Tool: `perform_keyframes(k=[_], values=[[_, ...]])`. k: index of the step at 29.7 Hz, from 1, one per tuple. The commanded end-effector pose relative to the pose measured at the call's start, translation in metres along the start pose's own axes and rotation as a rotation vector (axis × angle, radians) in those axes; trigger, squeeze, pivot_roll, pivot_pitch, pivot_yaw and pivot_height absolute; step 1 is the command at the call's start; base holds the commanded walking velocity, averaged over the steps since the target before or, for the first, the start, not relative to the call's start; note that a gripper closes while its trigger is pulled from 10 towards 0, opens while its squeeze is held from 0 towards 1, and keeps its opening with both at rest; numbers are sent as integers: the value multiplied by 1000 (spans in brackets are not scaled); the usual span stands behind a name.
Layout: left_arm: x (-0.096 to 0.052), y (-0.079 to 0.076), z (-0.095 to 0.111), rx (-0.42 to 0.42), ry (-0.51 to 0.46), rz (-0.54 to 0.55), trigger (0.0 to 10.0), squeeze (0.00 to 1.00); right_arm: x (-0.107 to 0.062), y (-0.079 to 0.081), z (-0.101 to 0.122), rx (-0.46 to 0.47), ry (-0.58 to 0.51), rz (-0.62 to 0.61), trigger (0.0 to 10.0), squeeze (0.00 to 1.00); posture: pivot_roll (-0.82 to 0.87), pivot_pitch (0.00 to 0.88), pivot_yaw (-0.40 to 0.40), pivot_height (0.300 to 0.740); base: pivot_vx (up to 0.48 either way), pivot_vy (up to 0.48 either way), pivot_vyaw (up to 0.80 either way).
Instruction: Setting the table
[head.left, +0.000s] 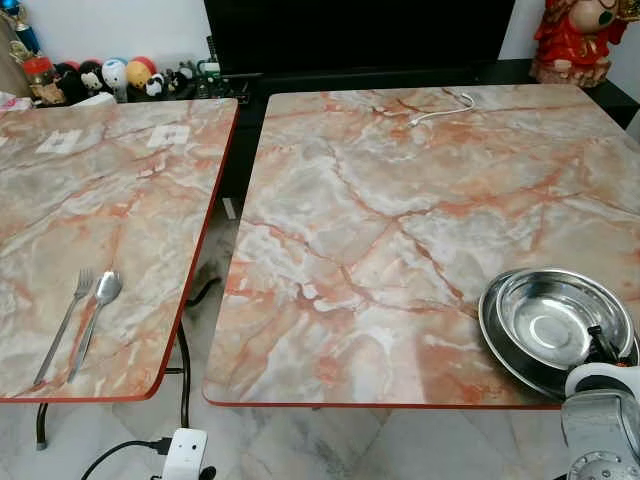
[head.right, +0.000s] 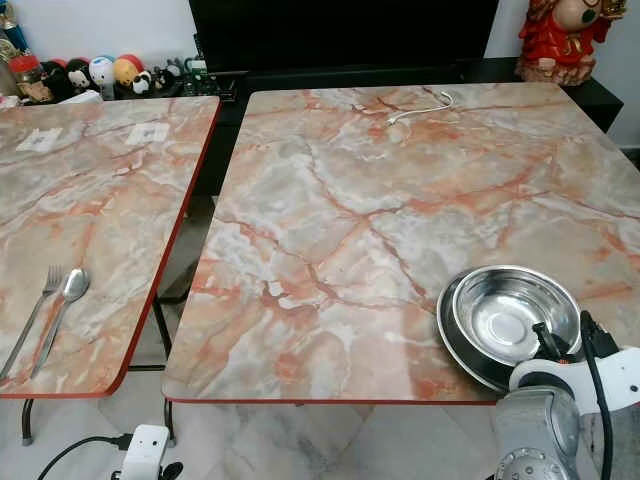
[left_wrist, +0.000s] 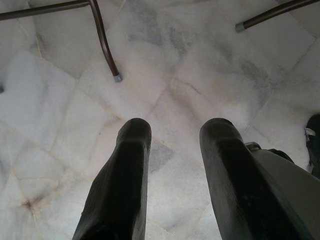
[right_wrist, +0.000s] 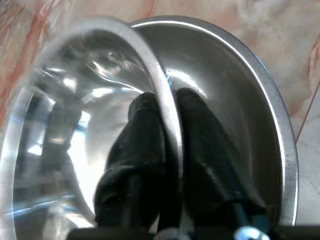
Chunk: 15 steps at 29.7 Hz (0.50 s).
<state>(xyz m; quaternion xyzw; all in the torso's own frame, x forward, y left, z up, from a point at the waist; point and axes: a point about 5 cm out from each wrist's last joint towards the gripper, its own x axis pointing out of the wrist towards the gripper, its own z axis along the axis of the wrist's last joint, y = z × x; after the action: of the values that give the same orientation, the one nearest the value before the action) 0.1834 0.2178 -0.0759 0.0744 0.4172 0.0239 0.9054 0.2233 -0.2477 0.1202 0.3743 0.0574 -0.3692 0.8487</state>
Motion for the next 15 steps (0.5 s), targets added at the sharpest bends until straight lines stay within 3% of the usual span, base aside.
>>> perform_keyframes(k=[1, 5, 6, 7, 8, 9, 10, 15], values=[[-2, 3, -7, 31, 31, 1, 10000, 0, -2, 4, -11, 49, 40, -5, 10000, 886, -162, 65, 60, 740, 0, 0, 0], [-1, 3, -6, 32, 30, 1, 10000, 0, -3, 3, -9, 52, 30, -21, 10000, 847, -165, 61, 61, 740, 0, 0, 0], [-1, 3, -6, 32, 30, 1, 10000, 0, -3, 2, -9, 46, 25, -26, 10000, 620, -165, 63, 59, 740, 0, 0, 0], [-1, 3, -6, 32, 30, 1, 10000, 0, -3, 1, -8, 42, 21, -31, 10000, 620, -165, 63, 59, 740, 0, 0, 0], [-1, 3, -6, 31, 29, 1, 10000, 0, -3, -1, -8, 38, 18, -39, 10000, 122, -166, 63, 59, 740, 0, 0, 0], [-1, 3, -6, 31, 29, 1, 10000, 0, -3, -1, -8, 38, 18, -39, 10000, 122, -166, 63, 59, 740, 0, 0, 0], [-1, 3, -5, 30, 29, 2, 10000, 0, -3, -1, -8, 34, 18, -43, 10000, 0, -166, 63, 59, 740, 0, 0, 0], [-1, 3, -6, 26, 32, 4, 10000, 0, -6, -2, -7, 15, 14, -48, 10000, 0, -170, 66, 57, 740, 0, 0, 0]])
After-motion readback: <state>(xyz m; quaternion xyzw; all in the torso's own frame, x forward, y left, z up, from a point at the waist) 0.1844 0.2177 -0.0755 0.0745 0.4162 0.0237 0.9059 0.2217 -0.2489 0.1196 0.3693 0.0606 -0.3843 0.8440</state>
